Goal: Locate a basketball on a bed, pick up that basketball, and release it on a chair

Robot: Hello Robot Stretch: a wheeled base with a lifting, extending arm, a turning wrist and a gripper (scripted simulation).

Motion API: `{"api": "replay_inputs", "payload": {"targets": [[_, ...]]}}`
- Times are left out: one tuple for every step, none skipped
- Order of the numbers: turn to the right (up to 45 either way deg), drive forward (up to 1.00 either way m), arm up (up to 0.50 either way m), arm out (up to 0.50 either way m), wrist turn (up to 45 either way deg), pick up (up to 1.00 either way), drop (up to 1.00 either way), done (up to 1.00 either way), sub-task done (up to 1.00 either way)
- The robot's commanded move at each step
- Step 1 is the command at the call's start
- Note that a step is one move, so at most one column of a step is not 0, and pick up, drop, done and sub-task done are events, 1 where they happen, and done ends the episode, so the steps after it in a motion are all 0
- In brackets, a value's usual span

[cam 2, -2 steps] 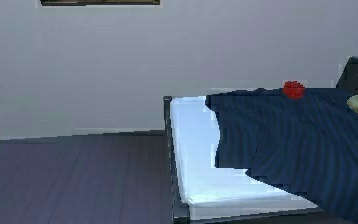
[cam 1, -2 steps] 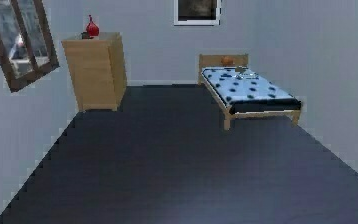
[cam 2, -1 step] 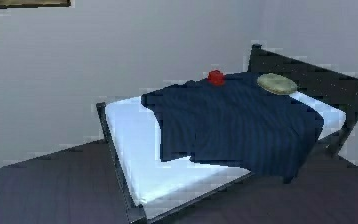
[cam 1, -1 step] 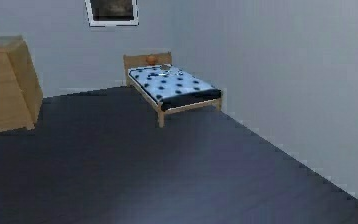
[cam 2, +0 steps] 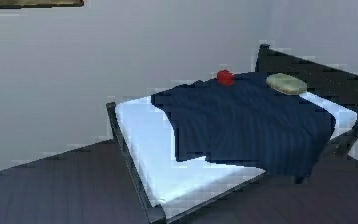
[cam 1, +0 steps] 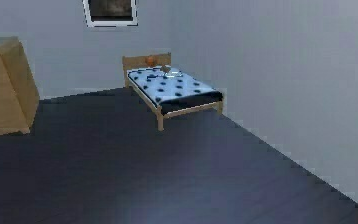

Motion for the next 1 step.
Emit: {"api": "replay_inputs", "payload": {"targets": [[-9.0,0.00,0.00,0.00,0.0,0.00,0.00,0.00,0.00]]}}
